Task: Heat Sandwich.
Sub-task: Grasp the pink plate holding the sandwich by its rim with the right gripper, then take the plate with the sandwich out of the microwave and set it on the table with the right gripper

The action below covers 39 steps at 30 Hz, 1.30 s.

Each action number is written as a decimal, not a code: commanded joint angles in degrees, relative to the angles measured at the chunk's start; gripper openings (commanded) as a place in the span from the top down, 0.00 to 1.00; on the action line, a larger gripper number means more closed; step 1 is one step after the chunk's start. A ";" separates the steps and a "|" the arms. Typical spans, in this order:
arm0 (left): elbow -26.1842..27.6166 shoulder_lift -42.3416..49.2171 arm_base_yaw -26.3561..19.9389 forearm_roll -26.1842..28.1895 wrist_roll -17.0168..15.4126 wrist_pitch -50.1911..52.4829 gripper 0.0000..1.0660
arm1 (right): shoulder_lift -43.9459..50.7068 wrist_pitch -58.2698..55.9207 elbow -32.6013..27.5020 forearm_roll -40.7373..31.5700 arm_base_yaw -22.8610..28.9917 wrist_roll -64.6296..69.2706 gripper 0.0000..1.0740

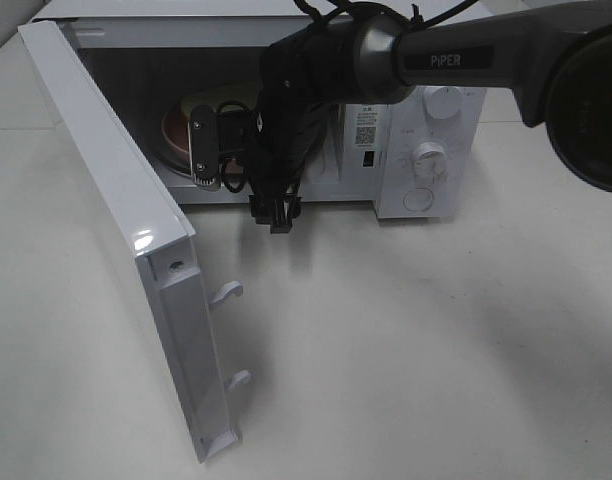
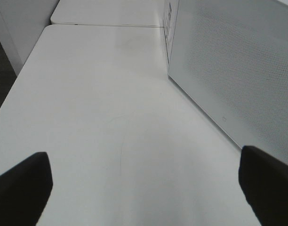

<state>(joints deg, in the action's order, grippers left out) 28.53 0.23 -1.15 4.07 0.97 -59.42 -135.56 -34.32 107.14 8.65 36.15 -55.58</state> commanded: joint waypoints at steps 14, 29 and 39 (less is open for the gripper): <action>-0.11 1.32 0.00 -0.06 -0.23 0.17 0.05 | -0.06 -3.95 0.40 1.66 -0.23 1.03 1.00; -0.11 1.32 0.00 -0.06 -0.23 0.17 0.05 | 1.95 -6.65 0.11 1.09 -0.23 -6.93 1.00; -0.11 1.32 0.00 -0.06 -0.23 0.17 0.05 | 5.73 -7.10 -2.58 -0.74 -0.23 -11.40 1.00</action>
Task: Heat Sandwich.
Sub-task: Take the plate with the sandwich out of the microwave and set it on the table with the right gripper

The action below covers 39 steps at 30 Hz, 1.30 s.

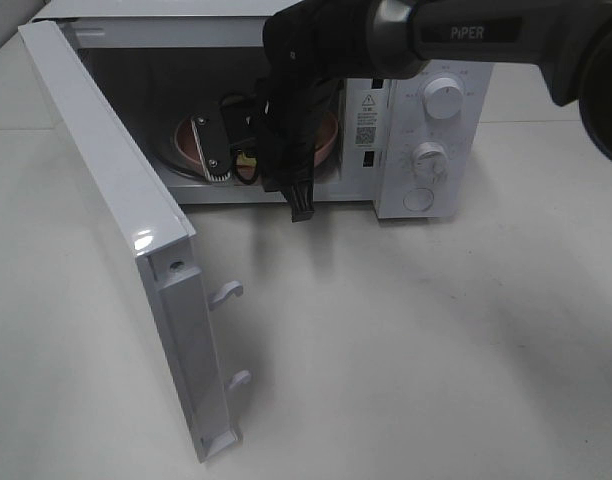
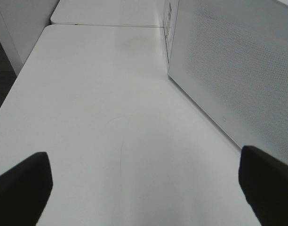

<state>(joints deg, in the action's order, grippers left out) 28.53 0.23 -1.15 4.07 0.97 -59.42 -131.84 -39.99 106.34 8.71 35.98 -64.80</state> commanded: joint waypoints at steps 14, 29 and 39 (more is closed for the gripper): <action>-0.11 1.32 0.00 -0.06 -0.23 0.17 0.05 | 12.49 4.87 -14.84 -2.46 0.17 -11.29 1.00; -0.11 1.32 0.00 -0.06 -0.23 0.17 0.05 | 21.77 10.83 -26.53 -4.81 0.80 -17.53 1.00; -0.11 1.32 0.00 -0.06 -0.23 0.17 0.05 | 28.19 14.78 -34.38 -4.93 0.80 -17.53 1.00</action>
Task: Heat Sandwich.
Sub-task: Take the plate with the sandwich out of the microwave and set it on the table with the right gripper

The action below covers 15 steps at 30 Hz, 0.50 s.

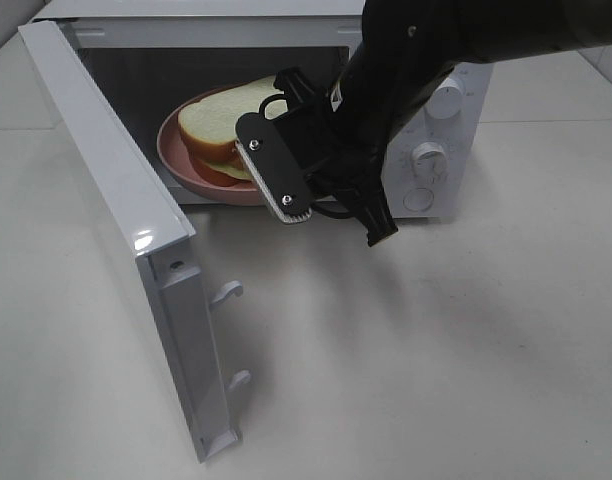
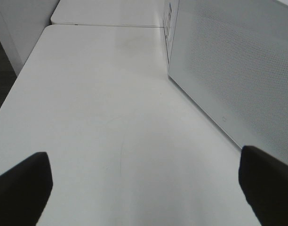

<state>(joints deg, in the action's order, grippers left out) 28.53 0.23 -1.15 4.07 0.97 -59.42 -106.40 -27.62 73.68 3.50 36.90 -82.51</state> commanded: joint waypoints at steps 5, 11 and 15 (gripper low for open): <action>-0.11 1.32 0.00 -0.06 -0.23 0.17 0.05 | 5.84 3.27 -5.44 0.29 -0.11 0.17 1.00; -0.11 1.32 0.00 -0.06 -0.23 0.17 0.05 | 10.08 3.21 -10.08 0.00 -0.11 0.63 1.00; -0.11 1.32 0.00 -0.06 -0.23 0.17 0.05 | 12.66 3.32 -12.95 -0.17 -0.11 0.63 1.00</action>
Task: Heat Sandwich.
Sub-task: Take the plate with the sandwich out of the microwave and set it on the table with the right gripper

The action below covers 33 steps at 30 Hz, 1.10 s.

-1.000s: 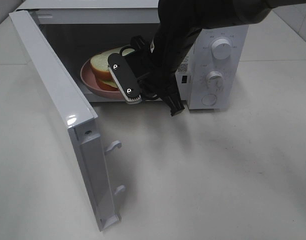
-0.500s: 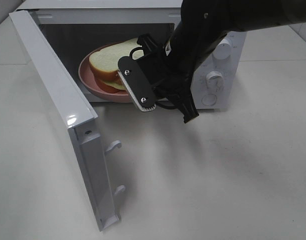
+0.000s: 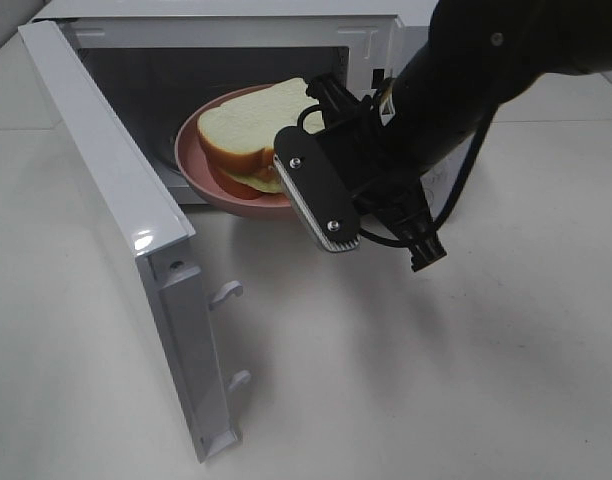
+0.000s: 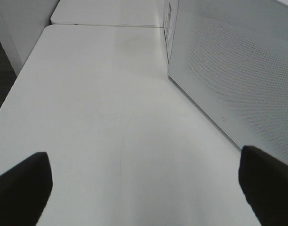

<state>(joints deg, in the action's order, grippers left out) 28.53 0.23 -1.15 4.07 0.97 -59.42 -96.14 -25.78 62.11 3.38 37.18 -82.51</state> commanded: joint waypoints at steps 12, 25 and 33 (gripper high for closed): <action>-0.11 1.32 0.00 -0.06 -0.23 0.17 0.05 | 11.34 1.55 -10.60 -0.92 -0.40 0.63 1.00; -0.11 1.32 0.00 -0.06 -0.23 0.17 0.05 | 20.05 1.15 -17.53 -0.97 -0.40 2.29 1.00; -0.11 1.32 0.00 -0.06 -0.23 0.17 0.05 | 24.92 -0.46 -20.91 -0.92 -0.40 3.44 0.99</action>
<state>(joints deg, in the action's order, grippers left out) 28.53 0.23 -1.15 4.07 0.97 -59.42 -72.94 -26.81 41.71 2.58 37.07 -79.58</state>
